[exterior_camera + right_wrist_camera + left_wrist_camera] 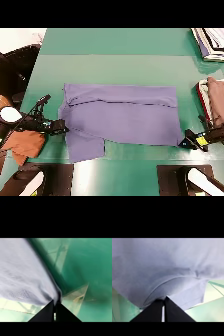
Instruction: Fold the shirts.
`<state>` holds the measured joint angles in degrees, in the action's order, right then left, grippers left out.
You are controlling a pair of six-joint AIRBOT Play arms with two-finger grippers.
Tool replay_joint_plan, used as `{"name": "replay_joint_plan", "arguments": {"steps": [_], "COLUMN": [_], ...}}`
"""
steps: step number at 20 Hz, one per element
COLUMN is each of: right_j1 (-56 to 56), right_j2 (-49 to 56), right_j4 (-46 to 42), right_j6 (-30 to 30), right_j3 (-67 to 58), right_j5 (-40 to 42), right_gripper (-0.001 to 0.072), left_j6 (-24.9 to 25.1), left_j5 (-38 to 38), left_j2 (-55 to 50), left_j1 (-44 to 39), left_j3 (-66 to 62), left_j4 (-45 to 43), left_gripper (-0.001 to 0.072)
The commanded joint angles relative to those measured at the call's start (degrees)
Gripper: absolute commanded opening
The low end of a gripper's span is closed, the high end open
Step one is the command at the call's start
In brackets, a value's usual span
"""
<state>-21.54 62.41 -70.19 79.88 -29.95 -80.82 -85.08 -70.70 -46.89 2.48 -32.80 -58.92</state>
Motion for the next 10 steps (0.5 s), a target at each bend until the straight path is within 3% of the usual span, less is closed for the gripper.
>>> {"name": "replay_joint_plan", "arguments": {"steps": [1, 4, 8, 10], "right_j1": [4.7, 8.8, 11.8, 11.8], "right_j2": [0.0, -1.6, -12.6, -17.0], "right_j4": [-0.5, -0.7, -9.0, -9.5], "right_j6": [-0.9, -0.9, 1.7, 1.8], "right_j3": [-2.9, -7.4, -10.9, -14.0], "right_j5": [-1.1, -6.2, -9.0, -10.9], "right_gripper": [0.0017, 0.0017, 0.0017, 0.0017], "left_j6": [-0.4, -1.8, -6.7, -7.4], "left_j5": [-4.5, -9.1, -19.1, -20.3], "left_j2": [0.1, 4.3, 15.4, 16.9], "left_j1": [0.0, 0.0, 0.0, 0.0], "left_j3": [-1.1, -2.2, -2.4, -4.3], "left_j4": [-4.1, -6.8, -8.8, -8.8], "left_gripper": [0.0022, 0.0021, 0.0022, 0.0022]}}
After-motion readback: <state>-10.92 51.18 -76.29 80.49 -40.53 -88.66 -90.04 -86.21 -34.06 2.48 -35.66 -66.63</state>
